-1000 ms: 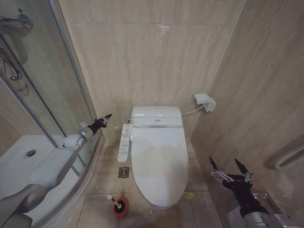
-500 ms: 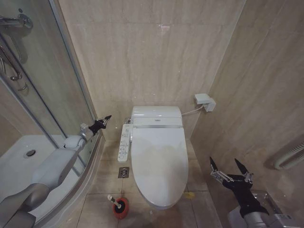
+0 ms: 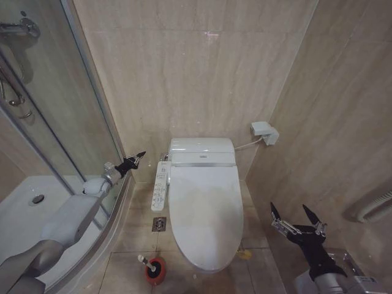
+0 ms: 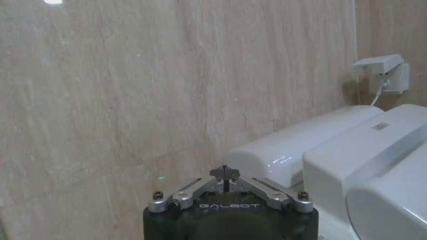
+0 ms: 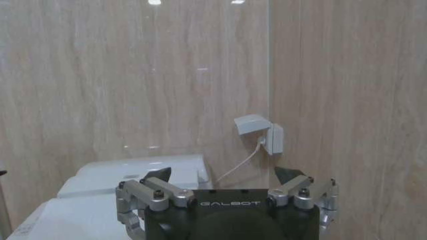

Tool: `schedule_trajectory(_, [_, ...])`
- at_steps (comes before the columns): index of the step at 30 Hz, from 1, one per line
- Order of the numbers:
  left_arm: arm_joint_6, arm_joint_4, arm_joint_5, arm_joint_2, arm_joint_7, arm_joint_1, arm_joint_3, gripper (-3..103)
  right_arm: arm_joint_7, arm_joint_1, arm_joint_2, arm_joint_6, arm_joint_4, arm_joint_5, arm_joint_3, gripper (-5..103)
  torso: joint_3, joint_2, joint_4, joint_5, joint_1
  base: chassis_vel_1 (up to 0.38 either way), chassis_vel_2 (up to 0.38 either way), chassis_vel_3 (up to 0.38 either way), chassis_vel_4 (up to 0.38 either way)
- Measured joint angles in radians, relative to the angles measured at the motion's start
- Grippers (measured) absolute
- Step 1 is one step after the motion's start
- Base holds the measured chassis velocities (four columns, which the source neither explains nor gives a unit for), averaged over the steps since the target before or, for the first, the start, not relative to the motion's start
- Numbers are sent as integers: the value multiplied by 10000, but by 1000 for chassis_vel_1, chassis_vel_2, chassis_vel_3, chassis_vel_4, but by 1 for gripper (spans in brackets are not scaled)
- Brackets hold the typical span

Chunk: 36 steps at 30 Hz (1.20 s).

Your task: Open the toilet lid, clean the toilet bowl with a toilet brush, close the toilet lid, and flush.

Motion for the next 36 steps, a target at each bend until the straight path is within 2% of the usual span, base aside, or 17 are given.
schedule_trajectory(9, [-43, 97, -45, 25, 270, -99, 25, 0, 0, 0, 0, 0, 0, 0, 0, 100, 1, 0, 2, -1, 3, -63, 83, 79, -77])
schedule_trajectory(14, [-120, 240, -123, 19, 616, -169, 48, 0, 0, 0, -1, 0, 0, 0, 0, 100, 1, 0, 1, -1, 3, -75, 57, 63, -68])
schedule_trajectory(23, [-225, 557, -118, -57, 600, -344, 279, 0, 0, 0, 0, 0, 0, 0, 0, 100, 1, -1, 2, -1, 4, -54, 46, 54, -49])
schedule_trajectory(26, [-339, 840, -312, -117, 1337, -499, 440, 0, 0, 0, 0, 0, 0, 0, 0, 100, 1, 0, 2, 0, 3, 0, 0, 0, 0])
schedule_trajectory(27, [-339, 840, -312, -117, 1337, -499, 440, 0, 0, 0, 0, 0, 0, 0, 0, 100, 1, 0, 2, 0, 3, 0, 0, 0, 0])
schedule_trajectory(30, [-425, 1045, -304, -203, 1875, -584, 485, 0, 0, 1, 0, 0, -1, 0, 0, 100, 0, 0, 0, -1, 1, 0, 0, 0, 0])
schedule_trajectory(36, [-470, 1082, -295, -292, 1985, -570, 531, 0, 0, 0, 0, 0, 0, 0, 0, 100, 0, 0, 2, -1, 1, 0, 0, 0, 0])
